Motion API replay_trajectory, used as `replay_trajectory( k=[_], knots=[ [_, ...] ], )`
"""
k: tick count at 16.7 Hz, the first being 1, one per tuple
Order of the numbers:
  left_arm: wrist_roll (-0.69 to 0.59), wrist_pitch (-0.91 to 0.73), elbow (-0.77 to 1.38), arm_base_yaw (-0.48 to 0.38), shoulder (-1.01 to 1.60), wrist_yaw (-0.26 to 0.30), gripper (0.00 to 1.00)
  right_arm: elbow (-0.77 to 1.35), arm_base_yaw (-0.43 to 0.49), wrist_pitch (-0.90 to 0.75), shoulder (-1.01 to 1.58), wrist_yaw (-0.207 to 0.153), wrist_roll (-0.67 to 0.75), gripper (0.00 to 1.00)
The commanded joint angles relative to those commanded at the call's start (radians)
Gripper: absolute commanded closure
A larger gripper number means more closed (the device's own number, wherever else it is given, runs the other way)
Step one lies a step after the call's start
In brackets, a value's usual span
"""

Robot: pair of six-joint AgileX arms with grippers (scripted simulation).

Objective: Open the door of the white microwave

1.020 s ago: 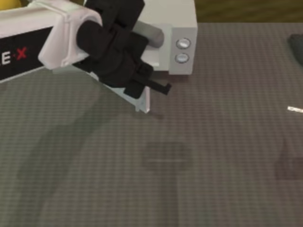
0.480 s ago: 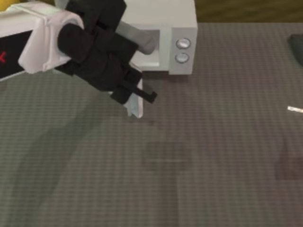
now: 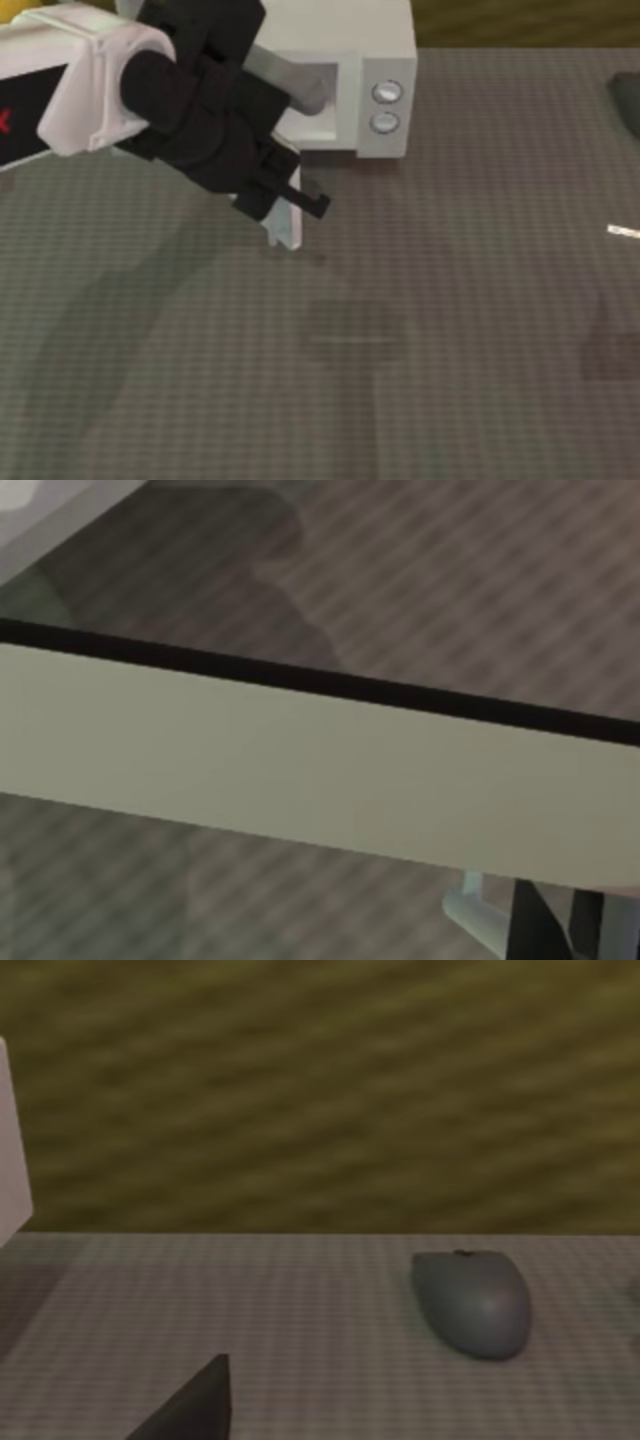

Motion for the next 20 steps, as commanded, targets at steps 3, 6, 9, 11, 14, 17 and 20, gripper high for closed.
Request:
replay_trajectory(
  k=[3, 6, 9, 11, 14, 17, 20],
  knots=[
    [0.000, 0.000, 0.000, 0.000, 0.000, 0.000, 1.00, 0.000, 0.000, 0.000, 0.000, 0.000, 0.000, 0.00],
    [0.000, 0.000, 0.000, 0.000, 0.000, 0.000, 1.00, 0.000, 0.000, 0.000, 0.000, 0.000, 0.000, 0.00],
    [0.000, 0.000, 0.000, 0.000, 0.000, 0.000, 1.00, 0.000, 0.000, 0.000, 0.000, 0.000, 0.000, 0.00],
    [0.000, 0.000, 0.000, 0.000, 0.000, 0.000, 1.00, 0.000, 0.000, 0.000, 0.000, 0.000, 0.000, 0.00],
    [0.000, 0.000, 0.000, 0.000, 0.000, 0.000, 1.00, 0.000, 0.000, 0.000, 0.000, 0.000, 0.000, 0.00],
    [0.012, 0.001, -0.005, 0.001, -0.003, 0.013, 1.00, 0.000, 0.000, 0.000, 0.000, 0.000, 0.000, 0.00],
    [0.077, -0.010, -0.031, 0.028, -0.021, 0.046, 1.00, 0.000, 0.000, 0.000, 0.000, 0.000, 0.000, 0.00]
  ],
)
